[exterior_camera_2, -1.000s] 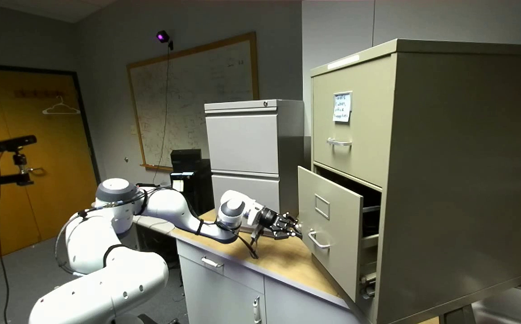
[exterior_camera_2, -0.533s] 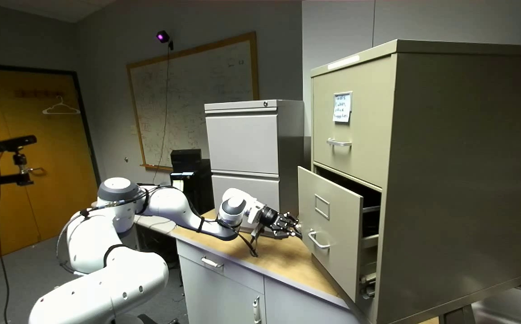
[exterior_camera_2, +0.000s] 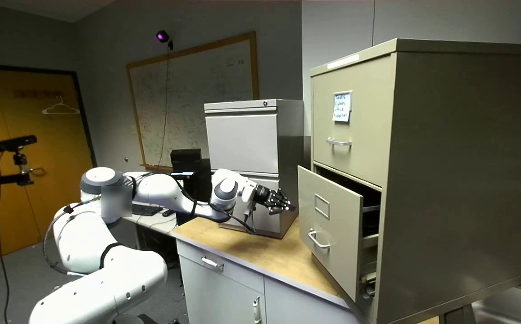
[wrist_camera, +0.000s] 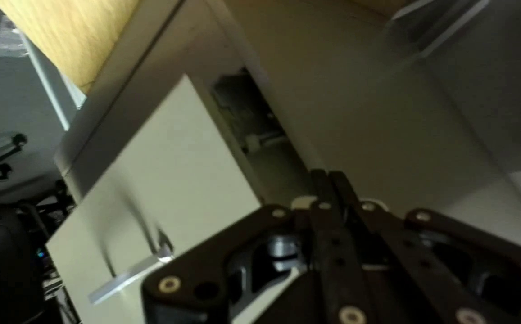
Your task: Close the bottom drawer of the beige file cabinet
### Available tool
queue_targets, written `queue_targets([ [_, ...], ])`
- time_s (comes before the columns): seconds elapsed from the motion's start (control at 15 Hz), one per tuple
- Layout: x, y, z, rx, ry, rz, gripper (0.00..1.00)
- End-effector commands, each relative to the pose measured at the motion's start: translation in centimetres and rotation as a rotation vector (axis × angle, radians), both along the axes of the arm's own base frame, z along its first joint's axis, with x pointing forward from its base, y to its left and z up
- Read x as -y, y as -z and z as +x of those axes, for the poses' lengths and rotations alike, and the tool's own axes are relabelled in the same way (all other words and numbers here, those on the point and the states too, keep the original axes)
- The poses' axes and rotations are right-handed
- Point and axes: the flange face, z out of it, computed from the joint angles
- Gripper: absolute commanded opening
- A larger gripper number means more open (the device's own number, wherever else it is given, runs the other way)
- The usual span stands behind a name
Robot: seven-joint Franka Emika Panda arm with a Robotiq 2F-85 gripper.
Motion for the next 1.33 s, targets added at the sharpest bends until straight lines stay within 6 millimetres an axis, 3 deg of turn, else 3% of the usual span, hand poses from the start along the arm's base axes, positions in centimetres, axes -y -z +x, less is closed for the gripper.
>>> queue_targets([
  [0.0,0.6,-6.3,-2.6,0.051,-0.136,0.111,0.06],
  [0.2,2.0,-9.3,-4.4,0.071,-0.204,0.195,0.06],
  [0.33,2.9,-9.7,-5.2,0.06,-0.236,0.257,0.07],
  [0.87,8.2,-6.8,-6.6,-0.088,-0.258,0.545,0.07],
  [1.27,12.8,-7.7,-9.4,-0.088,-0.151,0.661,0.07],
])
